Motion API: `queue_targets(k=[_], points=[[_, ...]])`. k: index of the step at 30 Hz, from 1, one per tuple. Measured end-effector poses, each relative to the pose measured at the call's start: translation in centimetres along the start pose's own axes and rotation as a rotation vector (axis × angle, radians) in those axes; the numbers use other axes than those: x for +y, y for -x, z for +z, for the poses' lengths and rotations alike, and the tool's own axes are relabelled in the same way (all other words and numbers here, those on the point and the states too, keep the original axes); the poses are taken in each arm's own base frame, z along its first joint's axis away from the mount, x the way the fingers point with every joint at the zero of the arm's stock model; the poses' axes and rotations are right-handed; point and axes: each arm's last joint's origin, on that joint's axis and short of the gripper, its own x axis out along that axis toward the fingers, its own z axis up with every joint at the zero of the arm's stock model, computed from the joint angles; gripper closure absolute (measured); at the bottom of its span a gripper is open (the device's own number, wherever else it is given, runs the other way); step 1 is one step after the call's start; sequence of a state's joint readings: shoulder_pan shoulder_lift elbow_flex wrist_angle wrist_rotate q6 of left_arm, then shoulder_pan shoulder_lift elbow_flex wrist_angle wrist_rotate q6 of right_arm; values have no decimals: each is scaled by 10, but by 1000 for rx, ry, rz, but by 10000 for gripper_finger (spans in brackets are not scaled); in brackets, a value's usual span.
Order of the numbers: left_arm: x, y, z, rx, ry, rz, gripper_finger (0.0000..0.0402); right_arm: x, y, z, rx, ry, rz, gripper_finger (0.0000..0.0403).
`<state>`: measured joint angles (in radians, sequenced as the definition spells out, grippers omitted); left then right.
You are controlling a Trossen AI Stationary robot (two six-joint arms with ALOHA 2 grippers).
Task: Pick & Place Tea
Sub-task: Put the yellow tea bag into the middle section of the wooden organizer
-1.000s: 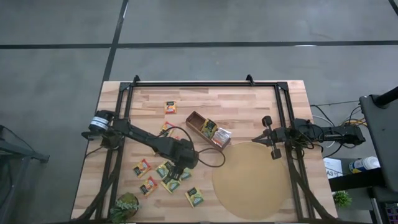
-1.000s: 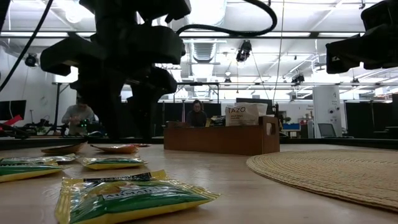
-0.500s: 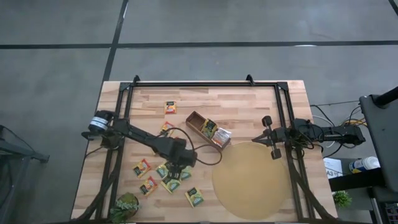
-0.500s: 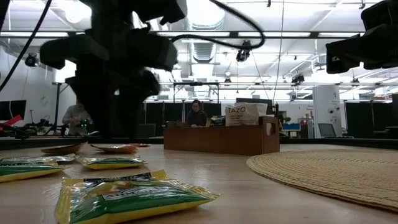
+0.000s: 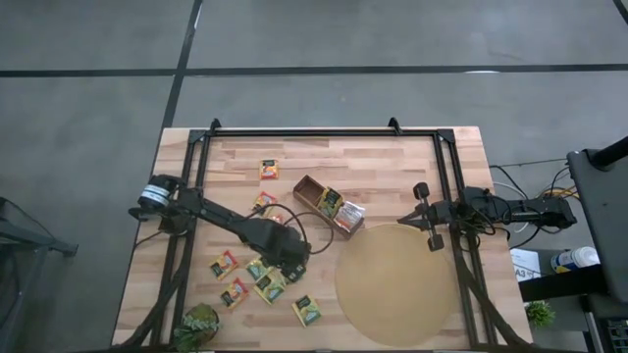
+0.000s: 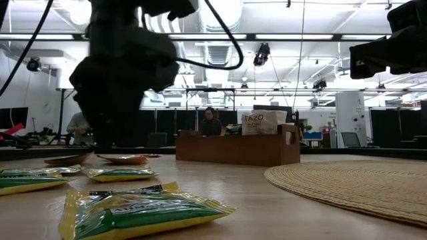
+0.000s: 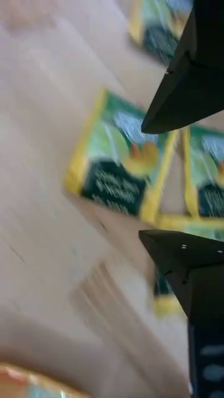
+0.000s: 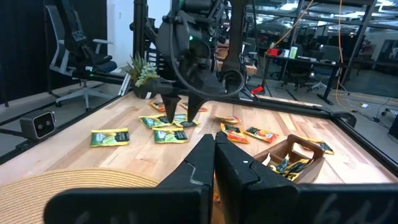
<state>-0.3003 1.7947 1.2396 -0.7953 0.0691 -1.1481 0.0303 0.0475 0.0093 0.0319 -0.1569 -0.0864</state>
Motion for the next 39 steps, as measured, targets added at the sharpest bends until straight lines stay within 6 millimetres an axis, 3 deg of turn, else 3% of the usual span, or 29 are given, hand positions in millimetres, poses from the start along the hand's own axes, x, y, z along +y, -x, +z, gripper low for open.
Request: queue_targets(k=[8, 19, 32, 39], points=[[-11, -1, -11, -24, 105, -54, 143, 0, 0, 0, 0, 0, 0, 394], [-14, -2, -21, -33, 108, -40, 143, 0, 0, 0, 0, 0, 0, 394], [7, -2, -37, 115, -580, 165, 143, 0, 0, 0, 0, 0, 0, 394], [22, -12, -48, 172, -780, 214, 143, 0, 0, 0, 0, 0, 0, 394]])
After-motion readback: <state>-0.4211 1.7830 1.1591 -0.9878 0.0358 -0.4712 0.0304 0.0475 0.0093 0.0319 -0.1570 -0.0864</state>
